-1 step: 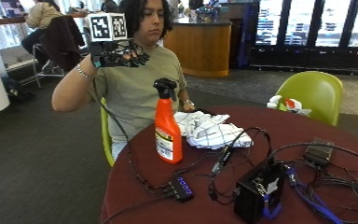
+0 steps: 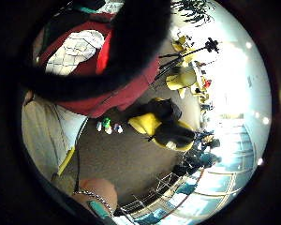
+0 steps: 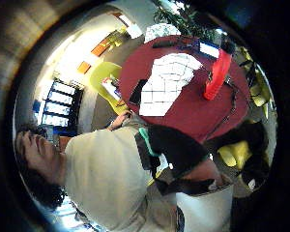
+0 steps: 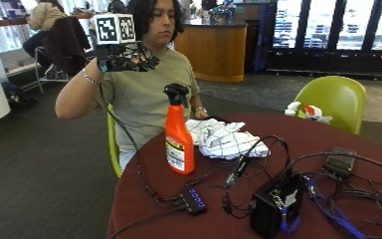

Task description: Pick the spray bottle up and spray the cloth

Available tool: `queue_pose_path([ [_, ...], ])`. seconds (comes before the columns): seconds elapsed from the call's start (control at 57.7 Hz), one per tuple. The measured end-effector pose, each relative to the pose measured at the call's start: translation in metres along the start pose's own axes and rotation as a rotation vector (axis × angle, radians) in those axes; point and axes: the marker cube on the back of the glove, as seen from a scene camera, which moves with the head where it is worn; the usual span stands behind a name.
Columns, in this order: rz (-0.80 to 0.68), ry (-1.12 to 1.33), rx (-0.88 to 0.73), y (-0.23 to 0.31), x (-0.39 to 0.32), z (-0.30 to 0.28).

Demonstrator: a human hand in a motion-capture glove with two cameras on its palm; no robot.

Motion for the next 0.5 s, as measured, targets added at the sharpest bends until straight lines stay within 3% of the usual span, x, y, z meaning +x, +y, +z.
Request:
queue_pose_path([
  [0.069, 0.032, 0.054, -0.002, 0.071, 0.040, -0.015],
  [0.502, 0.048, 0.033, -0.023, 0.079, 0.042, -0.011],
])
